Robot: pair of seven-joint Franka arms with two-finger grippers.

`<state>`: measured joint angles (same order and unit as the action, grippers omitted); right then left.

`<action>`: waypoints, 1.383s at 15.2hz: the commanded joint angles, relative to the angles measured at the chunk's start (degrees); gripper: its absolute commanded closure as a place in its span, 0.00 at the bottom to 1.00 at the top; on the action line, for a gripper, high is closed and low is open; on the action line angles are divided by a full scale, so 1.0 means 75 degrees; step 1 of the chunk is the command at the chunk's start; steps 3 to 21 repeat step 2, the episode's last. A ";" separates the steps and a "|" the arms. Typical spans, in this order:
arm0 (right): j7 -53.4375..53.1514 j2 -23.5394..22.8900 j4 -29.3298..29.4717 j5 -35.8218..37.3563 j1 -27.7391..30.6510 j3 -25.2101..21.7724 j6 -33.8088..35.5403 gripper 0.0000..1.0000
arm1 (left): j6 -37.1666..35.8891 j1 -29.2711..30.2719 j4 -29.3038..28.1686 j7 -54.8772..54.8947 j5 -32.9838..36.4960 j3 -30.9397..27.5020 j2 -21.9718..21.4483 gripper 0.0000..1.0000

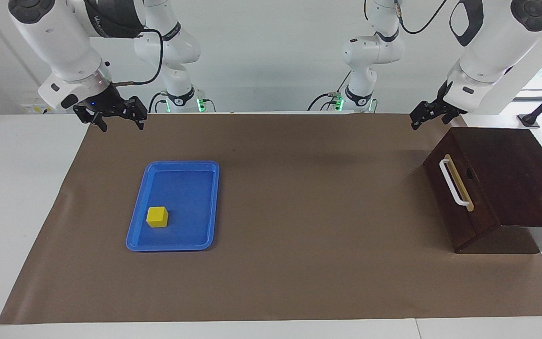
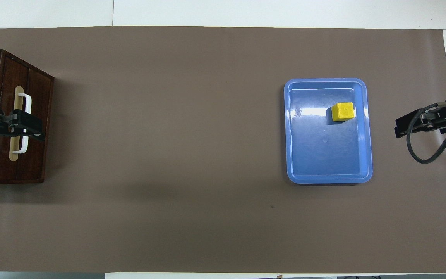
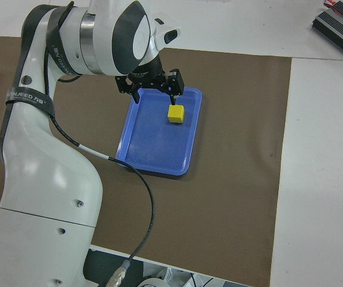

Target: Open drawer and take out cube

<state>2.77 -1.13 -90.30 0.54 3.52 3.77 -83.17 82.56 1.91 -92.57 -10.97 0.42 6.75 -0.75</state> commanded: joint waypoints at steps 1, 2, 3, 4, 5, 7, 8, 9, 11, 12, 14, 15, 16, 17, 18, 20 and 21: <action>0.0193 -0.0014 0.0087 0.0138 0.0116 0.0060 0.0109 0.00 | 0.0125 -0.0020 -0.0068 0.0103 -0.0126 -0.0021 -0.0053 0.00; 0.0193 -0.0014 0.0087 0.0138 0.0116 0.0049 0.0109 0.00 | 0.0125 -0.0009 -0.0068 0.0103 -0.0126 -0.0021 -0.0064 0.00; 0.0193 -0.0014 0.0087 0.0138 0.0116 0.0049 0.0109 0.00 | 0.0125 -0.0009 -0.0068 0.0103 -0.0126 -0.0021 -0.0064 0.00; 0.0193 -0.0014 0.0087 0.0138 0.0116 0.0049 0.0109 0.00 | 0.0125 -0.0009 -0.0068 0.0103 -0.0126 -0.0021 -0.0064 0.00; 0.0193 -0.0014 0.0087 0.0138 0.0116 0.0049 0.0109 0.00 | 0.0125 -0.0009 -0.0068 0.0103 -0.0126 -0.0021 -0.0064 0.00; 0.0193 -0.0014 0.0087 0.0138 0.0116 0.0049 0.0109 0.00 | 0.0125 -0.0009 -0.0068 0.0103 -0.0126 -0.0021 -0.0064 0.00; 0.0193 -0.0014 0.0087 0.0138 0.0116 0.0049 0.0109 0.00 | 0.0125 -0.0009 -0.0068 0.0103 -0.0126 -0.0021 -0.0064 0.00; 0.0193 -0.0014 0.0087 0.0138 0.0116 0.0049 0.0109 0.00 | 0.0125 -0.0009 -0.0068 0.0103 -0.0126 -0.0021 -0.0064 0.00; 0.0193 -0.0014 0.0087 0.0138 0.0116 0.0049 0.0109 0.00 | 0.0125 -0.0009 -0.0068 0.0103 -0.0126 -0.0021 -0.0064 0.00; 0.0193 -0.0014 0.0087 0.0138 0.0116 0.0049 0.0109 0.00 | 0.0125 -0.0009 -0.0068 0.0103 -0.0126 -0.0021 -0.0064 0.00; 0.0193 -0.0014 0.0087 0.0138 0.0116 0.0049 0.0109 0.00 | 0.0125 -0.0009 -0.0068 0.0103 -0.0126 -0.0021 -0.0064 0.00; 0.0193 -0.0014 0.0087 0.0138 0.0116 0.0049 0.0109 0.00 | 0.0125 -0.0009 -0.0068 0.0103 -0.0126 -0.0021 -0.0064 0.00; 0.0193 -0.0014 0.0087 0.0138 0.0116 0.0049 0.0109 0.00 | 0.0125 -0.0009 -0.0068 0.0103 -0.0126 -0.0021 -0.0064 0.00; 0.0193 -0.0014 0.0087 0.0138 0.0116 0.0049 0.0109 0.00 | 0.0125 -0.0009 -0.0068 0.0103 -0.0126 -0.0021 -0.0064 0.00; 0.0193 -0.0014 0.0087 0.0138 0.0116 0.0049 0.0109 0.00 | 0.0125 -0.0009 -0.0068 0.0103 -0.0126 -0.0021 -0.0064 0.00; 0.0193 -0.0014 0.0087 0.0138 0.0116 0.0049 0.0109 0.00 | 0.0125 -0.0009 -0.0068 0.0103 -0.0126 -0.0021 -0.0064 0.00; 0.0193 -0.0014 0.0087 0.0138 0.0116 0.0049 0.0109 0.00 | 0.0125 -0.0009 -0.0068 0.0103 -0.0126 -0.0021 -0.0064 0.00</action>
